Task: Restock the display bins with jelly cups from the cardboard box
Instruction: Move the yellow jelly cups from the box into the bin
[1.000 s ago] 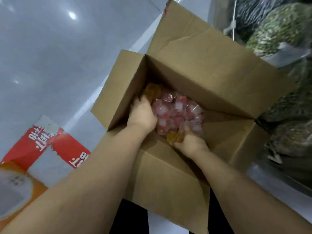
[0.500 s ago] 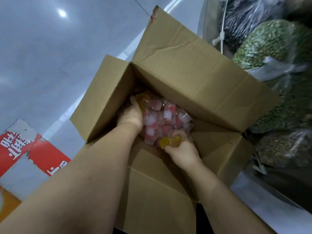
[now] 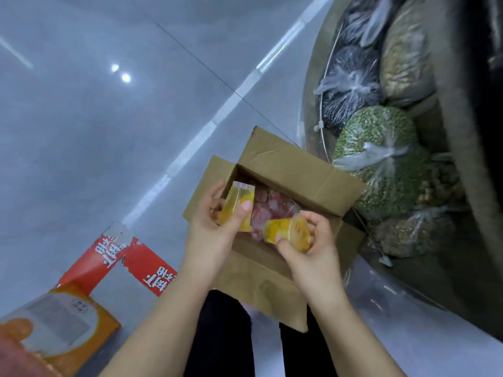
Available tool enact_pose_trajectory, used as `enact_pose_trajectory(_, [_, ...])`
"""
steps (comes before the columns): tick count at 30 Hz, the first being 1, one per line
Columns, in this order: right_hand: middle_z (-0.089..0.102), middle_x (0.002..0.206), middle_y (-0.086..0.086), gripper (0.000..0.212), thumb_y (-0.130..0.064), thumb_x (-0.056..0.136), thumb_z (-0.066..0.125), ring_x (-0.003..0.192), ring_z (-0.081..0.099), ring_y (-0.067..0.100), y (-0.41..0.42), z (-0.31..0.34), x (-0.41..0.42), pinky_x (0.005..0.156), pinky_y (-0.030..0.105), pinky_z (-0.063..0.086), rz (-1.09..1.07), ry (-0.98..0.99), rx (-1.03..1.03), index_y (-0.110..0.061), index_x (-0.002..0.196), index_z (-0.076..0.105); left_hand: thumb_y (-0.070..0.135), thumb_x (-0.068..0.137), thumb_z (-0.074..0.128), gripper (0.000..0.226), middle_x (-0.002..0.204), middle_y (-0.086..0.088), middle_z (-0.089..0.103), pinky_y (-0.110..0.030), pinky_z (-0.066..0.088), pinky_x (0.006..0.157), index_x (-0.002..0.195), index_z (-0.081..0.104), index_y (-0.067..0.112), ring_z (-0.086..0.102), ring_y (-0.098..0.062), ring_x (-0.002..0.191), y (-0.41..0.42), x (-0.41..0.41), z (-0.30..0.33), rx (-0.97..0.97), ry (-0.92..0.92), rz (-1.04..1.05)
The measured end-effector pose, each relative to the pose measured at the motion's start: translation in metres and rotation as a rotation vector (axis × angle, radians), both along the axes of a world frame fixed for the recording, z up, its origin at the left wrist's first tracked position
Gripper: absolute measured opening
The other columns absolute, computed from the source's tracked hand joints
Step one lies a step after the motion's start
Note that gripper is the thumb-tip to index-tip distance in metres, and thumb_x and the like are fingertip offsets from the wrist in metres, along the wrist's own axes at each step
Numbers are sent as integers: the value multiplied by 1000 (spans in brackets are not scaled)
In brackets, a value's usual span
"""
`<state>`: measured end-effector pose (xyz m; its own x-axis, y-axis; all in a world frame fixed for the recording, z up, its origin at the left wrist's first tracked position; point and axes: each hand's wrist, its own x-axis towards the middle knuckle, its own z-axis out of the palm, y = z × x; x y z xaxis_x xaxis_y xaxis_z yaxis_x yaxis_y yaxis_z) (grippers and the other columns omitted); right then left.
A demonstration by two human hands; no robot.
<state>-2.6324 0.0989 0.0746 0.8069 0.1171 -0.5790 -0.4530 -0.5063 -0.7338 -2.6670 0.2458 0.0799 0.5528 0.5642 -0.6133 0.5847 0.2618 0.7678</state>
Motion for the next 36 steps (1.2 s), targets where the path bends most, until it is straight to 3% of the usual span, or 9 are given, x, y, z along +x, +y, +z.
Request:
enact_pose_trajectory(2, [59, 108, -10, 55, -6, 70, 74, 97, 56, -5, 5, 75, 5, 85, 9, 42, 83, -103, 35, -41, 107, 52, 40, 62, 82, 53, 94, 14, 59, -10, 44, 69, 104, 51, 37, 59, 5, 84, 3, 0, 69, 66, -25, 3])
enact_pose_trajectory(6, [53, 105, -10, 58, -4, 70, 73, 98, 51, -14, 0, 228, 15, 79, -3, 35, 187, -301, 65, -27, 119, 53, 30, 59, 82, 38, 83, 12, 65, -9, 47, 65, 88, 58, 25, 60, 6, 75, 3, 13, 209, 119, -222, -93])
enact_pose_trajectory(11, [54, 110, -14, 56, -13, 73, 71, 98, 52, -13, -34, 381, 26, 76, -4, 36, 167, -410, 162, -35, 120, 50, 31, 63, 79, 42, 105, 6, 53, -14, 48, 75, 97, 58, 44, 61, -6, 93, -19, 40, 361, 274, -481, -361])
enact_pose_trajectory(16, [54, 105, -34, 53, -35, 66, 67, 91, 57, -10, -84, 485, 39, 69, -1, 40, -39, -559, 185, -53, 109, 41, 43, 47, 84, 66, 95, 21, 56, -26, 51, 77, 98, 41, 48, 60, -6, 88, -58, 74, 457, 383, -625, -548])
enact_pose_trajectory(22, [60, 103, -31, 48, -33, 61, 68, 87, 60, -7, -155, 546, 53, 71, 3, 45, -162, -693, 264, -55, 101, 52, 44, 56, 79, 54, 110, 23, 56, -10, 40, 88, 107, 62, 42, 55, -1, 107, -122, 114, 523, 404, -905, -715])
enact_pose_trajectory(24, [59, 103, -32, 53, -30, 60, 65, 80, 60, -6, -177, 558, 60, 67, 2, 44, -176, -743, 220, -53, 105, 51, 39, 61, 79, 61, 111, 23, 59, -10, 41, 89, 117, 56, 44, 56, 0, 107, -144, 124, 535, 367, -937, -764])
enact_pose_trajectory(27, [56, 109, -29, 62, -21, 60, 64, 95, 57, -7, -209, 568, 72, 75, -2, 39, -199, -810, 115, -50, 111, 46, 27, 66, 76, 76, 111, 21, 62, -13, 42, 92, 129, 38, 49, 57, -2, 110, -173, 139, 548, 292, -931, -814])
enact_pose_trajectory(31, [59, 106, -24, 62, -20, 60, 65, 95, 60, -3, -238, 576, 91, 77, 6, 45, -285, -823, 98, -49, 112, 47, 23, 64, 65, 71, 111, 27, 58, -3, 40, 84, 124, 37, 50, 56, 8, 105, -207, 161, 560, 293, -971, -835])
enact_pose_trajectory(36, [62, 99, -29, 57, -10, 65, 70, 90, 58, -11, -255, 576, 118, 69, -2, 40, -317, -849, 97, -38, 111, 51, 37, 61, 78, 60, 117, 12, 56, -27, 43, 99, 114, 51, 41, 52, -7, 116, -228, 190, 567, 440, -962, -876])
